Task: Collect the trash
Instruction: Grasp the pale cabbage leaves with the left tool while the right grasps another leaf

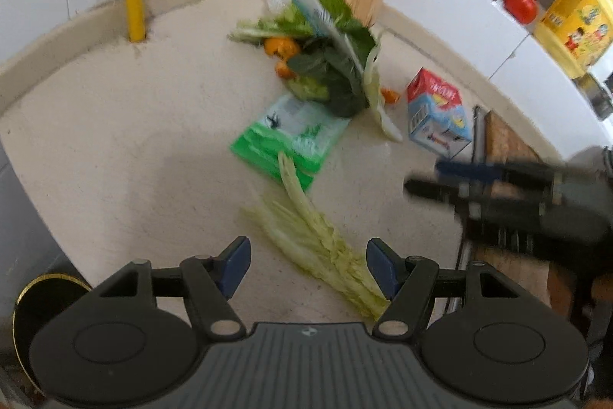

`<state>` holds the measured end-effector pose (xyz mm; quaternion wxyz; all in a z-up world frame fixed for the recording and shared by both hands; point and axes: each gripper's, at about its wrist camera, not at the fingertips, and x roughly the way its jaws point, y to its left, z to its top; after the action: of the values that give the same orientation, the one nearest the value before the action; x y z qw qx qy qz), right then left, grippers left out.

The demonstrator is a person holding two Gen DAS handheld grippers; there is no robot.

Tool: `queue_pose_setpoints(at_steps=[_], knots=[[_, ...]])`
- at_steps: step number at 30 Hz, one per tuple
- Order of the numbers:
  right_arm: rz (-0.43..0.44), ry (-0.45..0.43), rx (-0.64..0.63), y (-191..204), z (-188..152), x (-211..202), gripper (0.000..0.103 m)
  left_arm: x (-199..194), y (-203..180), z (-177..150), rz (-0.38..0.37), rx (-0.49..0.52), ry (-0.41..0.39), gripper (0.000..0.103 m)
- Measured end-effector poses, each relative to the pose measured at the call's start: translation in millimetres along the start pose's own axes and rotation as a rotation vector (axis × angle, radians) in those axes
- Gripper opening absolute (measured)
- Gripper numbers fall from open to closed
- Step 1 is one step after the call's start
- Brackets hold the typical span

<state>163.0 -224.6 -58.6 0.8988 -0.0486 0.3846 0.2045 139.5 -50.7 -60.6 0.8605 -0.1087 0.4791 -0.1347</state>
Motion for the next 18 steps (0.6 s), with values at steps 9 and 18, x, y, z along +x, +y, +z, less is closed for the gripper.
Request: queue_pose_setpoints(at_steps=[9, 18], knots=[[-0.051, -0.065, -0.070, -42, 40, 44, 0.061, 28, -22, 8, 0.040, -0.020, 0.011, 0.061], [-0.053, 0.017, 0.010, -46, 47, 71, 0.011, 21, -17, 6, 0.005, 0.027, 0.016, 0.011]])
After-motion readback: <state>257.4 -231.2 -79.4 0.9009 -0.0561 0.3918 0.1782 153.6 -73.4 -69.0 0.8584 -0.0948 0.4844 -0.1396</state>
